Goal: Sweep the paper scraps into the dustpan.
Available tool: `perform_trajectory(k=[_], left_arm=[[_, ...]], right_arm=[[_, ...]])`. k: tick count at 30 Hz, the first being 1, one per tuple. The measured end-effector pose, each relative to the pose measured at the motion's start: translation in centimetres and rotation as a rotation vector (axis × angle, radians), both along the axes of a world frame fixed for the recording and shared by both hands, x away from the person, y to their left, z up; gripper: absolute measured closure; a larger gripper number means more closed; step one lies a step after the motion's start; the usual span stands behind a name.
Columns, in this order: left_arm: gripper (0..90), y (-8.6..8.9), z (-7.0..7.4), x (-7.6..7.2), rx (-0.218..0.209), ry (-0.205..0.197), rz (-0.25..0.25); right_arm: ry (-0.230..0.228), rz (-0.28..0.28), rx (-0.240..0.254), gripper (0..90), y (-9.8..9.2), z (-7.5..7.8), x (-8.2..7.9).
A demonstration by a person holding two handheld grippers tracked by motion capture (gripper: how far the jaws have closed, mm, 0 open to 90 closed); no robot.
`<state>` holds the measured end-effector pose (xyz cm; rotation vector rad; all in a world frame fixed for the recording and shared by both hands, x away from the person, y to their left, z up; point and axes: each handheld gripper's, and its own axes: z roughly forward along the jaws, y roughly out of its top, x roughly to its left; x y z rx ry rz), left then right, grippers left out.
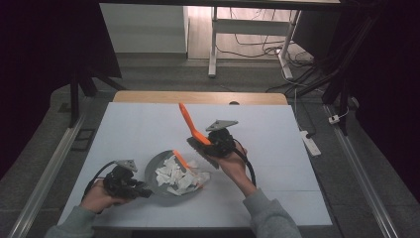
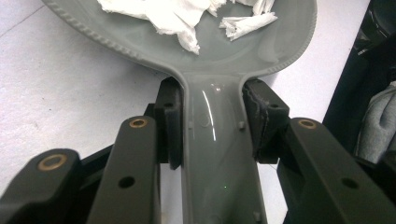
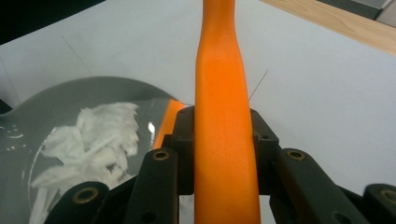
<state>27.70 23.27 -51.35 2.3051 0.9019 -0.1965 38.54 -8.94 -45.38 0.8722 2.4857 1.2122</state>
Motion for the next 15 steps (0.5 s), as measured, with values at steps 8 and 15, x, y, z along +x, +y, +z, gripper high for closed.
perform_trajectory(k=[8,15], left_arm=[[60.9,0.0,0.0,-0.1,0.000,0.002,-0.003],[60.9,-0.1,0.0,-0.3,0.002,0.002,-0.007]], right_arm=[[0.021,-0.087,0.008,70.2,-3.6,-0.4,-0.8],[0.043,-0.134,-0.004,70.2,-5.1,-1.6,-1.0]])
